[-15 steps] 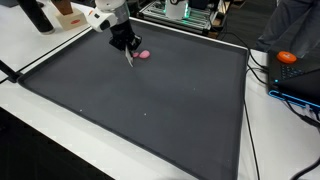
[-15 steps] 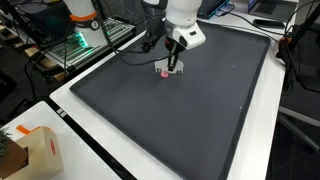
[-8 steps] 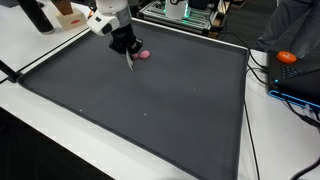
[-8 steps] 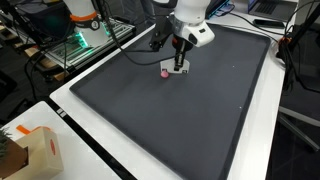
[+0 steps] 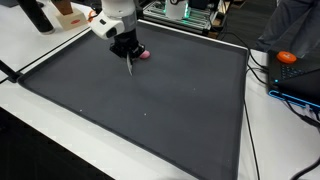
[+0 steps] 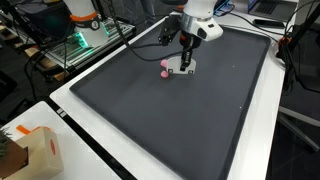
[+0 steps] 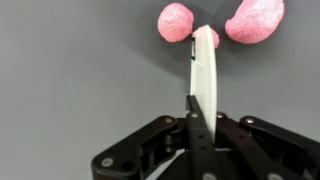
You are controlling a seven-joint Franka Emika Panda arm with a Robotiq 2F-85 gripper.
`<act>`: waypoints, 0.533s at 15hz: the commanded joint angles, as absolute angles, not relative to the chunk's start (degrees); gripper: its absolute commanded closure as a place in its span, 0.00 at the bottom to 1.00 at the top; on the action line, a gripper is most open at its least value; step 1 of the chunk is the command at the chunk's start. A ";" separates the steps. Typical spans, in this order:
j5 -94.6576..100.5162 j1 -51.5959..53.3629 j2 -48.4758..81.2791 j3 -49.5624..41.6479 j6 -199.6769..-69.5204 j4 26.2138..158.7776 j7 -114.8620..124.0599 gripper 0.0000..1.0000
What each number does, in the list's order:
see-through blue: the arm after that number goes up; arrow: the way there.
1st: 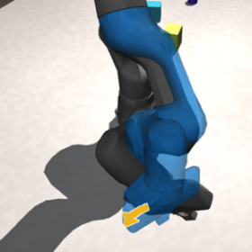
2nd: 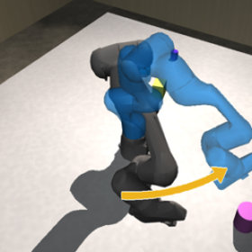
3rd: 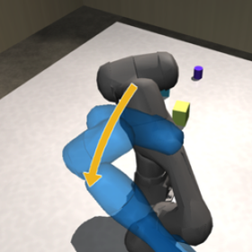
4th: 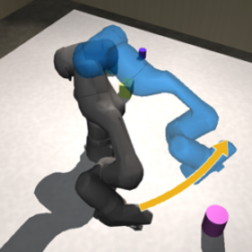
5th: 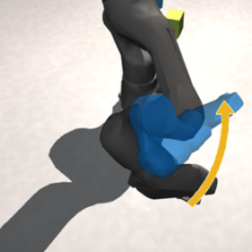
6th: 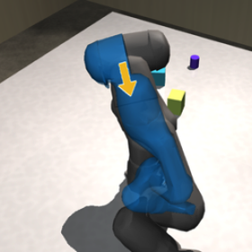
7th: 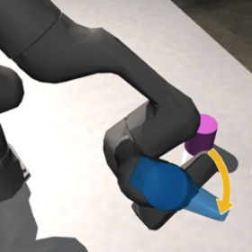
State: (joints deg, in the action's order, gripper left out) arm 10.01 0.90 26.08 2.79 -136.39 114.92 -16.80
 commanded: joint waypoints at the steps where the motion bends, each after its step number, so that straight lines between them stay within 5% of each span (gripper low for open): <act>1: 11.47 1.88 26.93 2.26 -139.38 115.07 -14.04 0.99; 8: 10.28 1.44 21.72 2.98 -142.11 118.08 -14.38 0.99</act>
State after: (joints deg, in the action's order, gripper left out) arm 10.23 1.32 24.85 2.97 -140.42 115.20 -15.47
